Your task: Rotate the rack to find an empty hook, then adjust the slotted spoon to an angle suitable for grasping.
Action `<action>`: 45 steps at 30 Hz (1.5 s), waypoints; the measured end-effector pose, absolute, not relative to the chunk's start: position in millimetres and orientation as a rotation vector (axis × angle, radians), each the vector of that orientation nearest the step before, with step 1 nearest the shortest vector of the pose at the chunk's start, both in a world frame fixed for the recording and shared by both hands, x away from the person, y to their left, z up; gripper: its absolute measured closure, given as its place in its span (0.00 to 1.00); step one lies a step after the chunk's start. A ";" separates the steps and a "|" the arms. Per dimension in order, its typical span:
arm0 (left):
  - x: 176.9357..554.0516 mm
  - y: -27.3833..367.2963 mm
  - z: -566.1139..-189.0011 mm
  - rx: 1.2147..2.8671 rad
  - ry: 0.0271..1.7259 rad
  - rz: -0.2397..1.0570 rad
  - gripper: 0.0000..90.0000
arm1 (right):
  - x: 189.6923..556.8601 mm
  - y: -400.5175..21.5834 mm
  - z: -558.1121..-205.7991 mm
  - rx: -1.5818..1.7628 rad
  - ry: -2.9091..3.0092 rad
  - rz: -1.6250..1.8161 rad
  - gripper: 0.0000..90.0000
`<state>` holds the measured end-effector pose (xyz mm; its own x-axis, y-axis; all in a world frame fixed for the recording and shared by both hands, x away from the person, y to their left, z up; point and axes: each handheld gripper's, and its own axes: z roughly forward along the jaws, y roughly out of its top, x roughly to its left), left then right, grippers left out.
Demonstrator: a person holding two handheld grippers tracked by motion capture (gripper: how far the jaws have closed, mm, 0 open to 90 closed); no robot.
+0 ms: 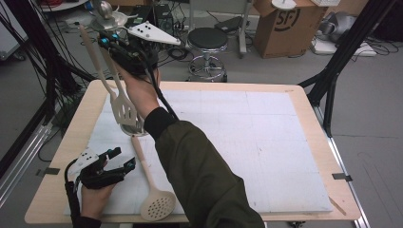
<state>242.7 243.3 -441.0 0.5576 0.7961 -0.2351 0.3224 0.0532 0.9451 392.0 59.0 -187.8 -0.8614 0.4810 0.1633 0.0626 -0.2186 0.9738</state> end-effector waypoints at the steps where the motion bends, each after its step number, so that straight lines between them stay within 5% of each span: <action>1: 242.6 243.4 -441.0 1.535 0.989 0.469 0.25 | 391.9 59.2 -187.7 0.648 1.758 2.167 1.00; 15: 242.7 245.4 -441.3 1.533 0.996 0.475 0.25 | 385.8 42.8 -193.6 0.649 1.762 2.141 0.99; 25: 243.3 243.8 -441.4 1.549 1.000 0.489 0.25 | 373.3 19.8 -205.8 0.710 1.813 2.088 0.59; 45: 239.4 249.0 -440.0 1.534 1.014 0.502 0.25 | 354.9 13.7 -235.6 0.722 1.893 2.052 0.51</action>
<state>239.4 249.0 -440.0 0.5318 0.8176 -0.2209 0.3205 0.0471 0.9461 354.9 13.7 -235.6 -0.8437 0.5046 0.1830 0.1419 -0.1191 0.9827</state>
